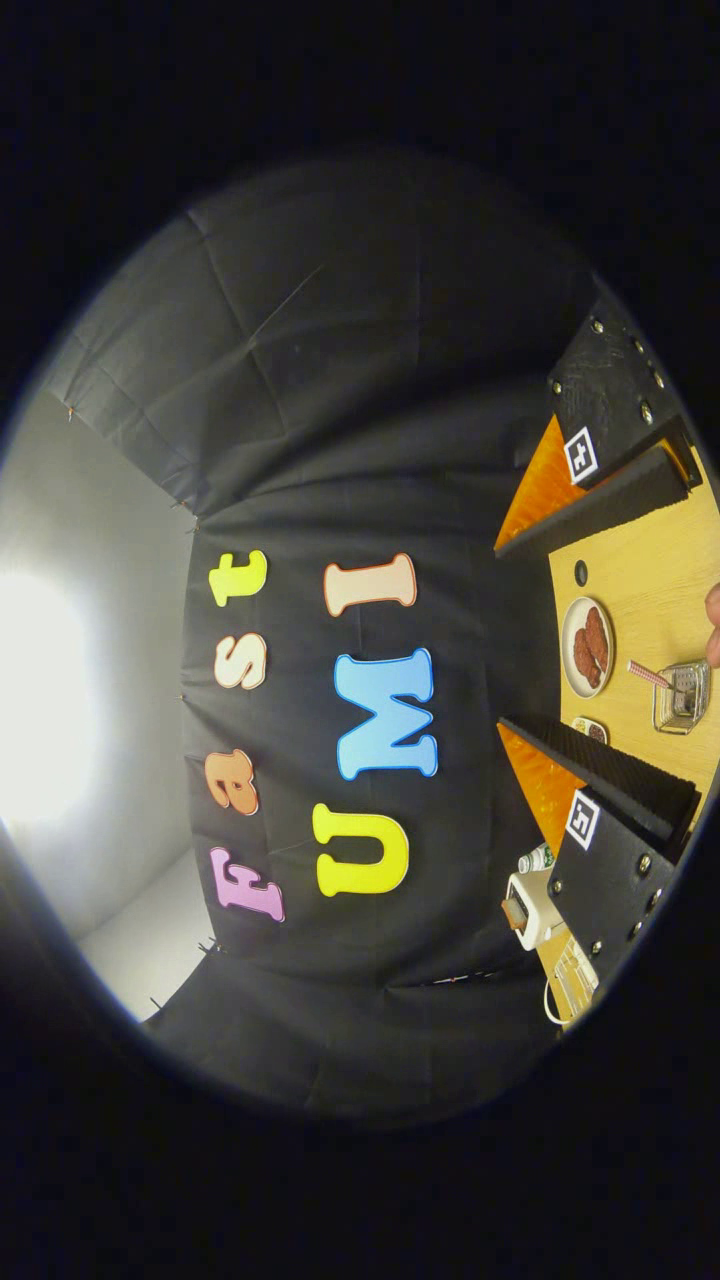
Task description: Take the plate from the dish rack, then take the spoon from the basket and place it into the plate.
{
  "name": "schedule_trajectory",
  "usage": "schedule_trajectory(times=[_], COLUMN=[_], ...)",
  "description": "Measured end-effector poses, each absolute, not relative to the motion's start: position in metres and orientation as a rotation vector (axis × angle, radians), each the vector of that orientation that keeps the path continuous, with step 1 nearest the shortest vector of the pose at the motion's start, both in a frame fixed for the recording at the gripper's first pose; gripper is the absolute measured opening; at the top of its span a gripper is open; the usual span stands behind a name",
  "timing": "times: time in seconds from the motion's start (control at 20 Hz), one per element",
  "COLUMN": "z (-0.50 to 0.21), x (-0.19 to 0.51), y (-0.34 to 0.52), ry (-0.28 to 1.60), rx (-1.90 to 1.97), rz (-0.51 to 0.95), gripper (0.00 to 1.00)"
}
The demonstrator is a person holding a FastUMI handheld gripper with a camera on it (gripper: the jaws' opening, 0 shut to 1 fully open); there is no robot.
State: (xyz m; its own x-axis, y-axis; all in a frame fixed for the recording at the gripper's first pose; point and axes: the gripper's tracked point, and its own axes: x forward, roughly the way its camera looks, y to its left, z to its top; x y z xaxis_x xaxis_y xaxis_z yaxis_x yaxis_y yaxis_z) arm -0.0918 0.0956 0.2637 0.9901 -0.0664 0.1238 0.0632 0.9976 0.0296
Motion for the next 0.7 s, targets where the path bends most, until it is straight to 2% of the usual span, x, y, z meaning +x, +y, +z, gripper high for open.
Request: schedule_trajectory(times=[0.15, 0.35, 0.7], z=[0.277, 0.266, 0.243], x=[-0.091, -0.086, -0.072], y=[0.124, 0.188, 0.266], ry=[-0.13, -0.005, 0.16], rx=[0.037, 0.074, 0.064], rz=[-0.03, 0.093, 0.185], gripper=[0.95, 0.96, 0.96])
